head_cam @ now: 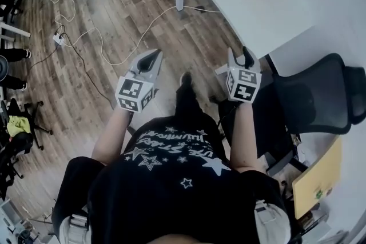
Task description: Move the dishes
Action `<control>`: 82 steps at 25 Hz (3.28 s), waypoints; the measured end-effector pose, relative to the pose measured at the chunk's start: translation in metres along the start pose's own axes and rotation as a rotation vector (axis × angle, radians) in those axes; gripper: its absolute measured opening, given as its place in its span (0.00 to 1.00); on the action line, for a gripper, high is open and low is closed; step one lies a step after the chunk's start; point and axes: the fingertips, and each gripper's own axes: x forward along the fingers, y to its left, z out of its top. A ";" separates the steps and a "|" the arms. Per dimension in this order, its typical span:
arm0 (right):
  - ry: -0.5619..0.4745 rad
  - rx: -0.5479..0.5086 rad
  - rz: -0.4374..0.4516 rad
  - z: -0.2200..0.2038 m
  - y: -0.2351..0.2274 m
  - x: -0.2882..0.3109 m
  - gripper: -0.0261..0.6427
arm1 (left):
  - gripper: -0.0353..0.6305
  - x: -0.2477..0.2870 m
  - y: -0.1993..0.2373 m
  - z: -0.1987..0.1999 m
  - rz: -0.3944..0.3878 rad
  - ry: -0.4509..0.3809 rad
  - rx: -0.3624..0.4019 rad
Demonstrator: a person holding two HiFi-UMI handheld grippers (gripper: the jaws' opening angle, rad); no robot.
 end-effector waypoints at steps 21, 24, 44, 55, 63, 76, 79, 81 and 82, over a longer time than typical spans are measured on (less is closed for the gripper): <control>0.024 0.064 -0.060 0.100 -0.145 0.212 0.34 | 0.07 0.258 0.068 0.095 -0.065 0.008 0.028; 0.029 0.063 -0.073 0.105 -0.155 0.219 0.35 | 0.07 0.274 0.072 0.101 -0.073 0.007 0.033; 0.211 0.097 -0.223 0.150 -0.200 0.333 0.34 | 0.07 0.483 0.115 0.149 -0.447 0.078 0.094; 0.404 0.064 -0.286 0.148 -0.216 0.379 0.31 | 0.07 0.578 0.125 0.162 -0.651 0.138 0.128; 0.548 -0.018 -0.338 0.139 -0.229 0.398 0.20 | 0.07 0.622 0.121 0.155 -0.767 0.160 0.163; 0.580 0.003 -0.378 0.149 -0.232 0.400 0.09 | 0.07 0.645 0.116 0.149 -0.865 0.186 0.136; 0.557 0.002 -0.399 0.162 -0.237 0.396 0.09 | 0.07 0.648 0.116 0.148 -0.872 0.191 0.125; 0.534 0.005 -0.410 0.172 -0.242 0.396 0.09 | 0.07 0.652 0.116 0.148 -0.874 0.191 0.125; 0.521 0.005 -0.414 0.177 -0.244 0.397 0.09 | 0.07 0.654 0.116 0.149 -0.874 0.189 0.124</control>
